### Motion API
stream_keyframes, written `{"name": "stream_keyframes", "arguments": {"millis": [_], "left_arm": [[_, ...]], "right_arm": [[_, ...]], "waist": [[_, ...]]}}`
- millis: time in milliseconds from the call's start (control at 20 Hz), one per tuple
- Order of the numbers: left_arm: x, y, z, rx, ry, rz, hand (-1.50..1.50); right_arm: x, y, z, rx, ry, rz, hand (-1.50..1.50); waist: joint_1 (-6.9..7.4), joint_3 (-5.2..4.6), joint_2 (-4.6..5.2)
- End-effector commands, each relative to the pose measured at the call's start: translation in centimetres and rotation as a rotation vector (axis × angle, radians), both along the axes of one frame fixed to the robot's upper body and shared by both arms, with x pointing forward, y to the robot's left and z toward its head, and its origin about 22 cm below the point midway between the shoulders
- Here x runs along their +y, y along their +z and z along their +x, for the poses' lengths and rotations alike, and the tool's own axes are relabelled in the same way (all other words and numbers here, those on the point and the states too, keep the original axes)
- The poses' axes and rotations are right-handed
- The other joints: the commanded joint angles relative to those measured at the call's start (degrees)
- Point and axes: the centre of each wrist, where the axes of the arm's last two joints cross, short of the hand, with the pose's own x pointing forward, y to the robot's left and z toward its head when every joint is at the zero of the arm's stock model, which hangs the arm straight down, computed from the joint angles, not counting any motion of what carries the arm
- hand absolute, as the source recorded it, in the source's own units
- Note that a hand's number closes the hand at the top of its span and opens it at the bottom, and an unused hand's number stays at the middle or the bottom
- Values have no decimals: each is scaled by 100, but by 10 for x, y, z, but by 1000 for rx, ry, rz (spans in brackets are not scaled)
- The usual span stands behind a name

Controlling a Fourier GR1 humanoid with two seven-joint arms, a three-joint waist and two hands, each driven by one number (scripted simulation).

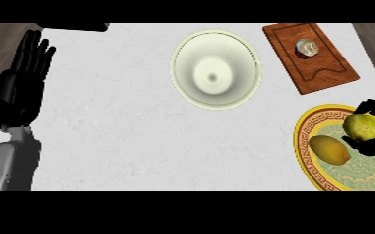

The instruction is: Pick the pear from the plate and place it in the bowl

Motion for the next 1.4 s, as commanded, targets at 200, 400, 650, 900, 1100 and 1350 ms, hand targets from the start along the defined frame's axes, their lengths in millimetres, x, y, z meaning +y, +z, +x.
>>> {"name": "stream_keyframes", "arguments": {"millis": [200,400,650,900,1100,1350], "left_arm": [[-12,-1,11,-1,-49,5,0],[-1,11,16,-8,-8,8,0],[-5,2,8,7,-10,3,0],[-6,-5,0,16,34,-9,0],[15,-4,3,12,44,-2,0],[18,-6,2,29,44,8,0]], "right_arm": [[-37,100,43,89,203,-341,150],[-44,119,55,-32,179,-379,150],[-36,165,80,-147,300,-273,150],[-31,195,90,-295,413,-175,150],[-7,217,111,-340,499,-12,150],[48,248,146,-317,601,170,150]], "waist": [[148,49,46],[52,55,25],[-52,38,-47],[-232,28,-107],[-305,18,-129],[-298,7,-157]]}}
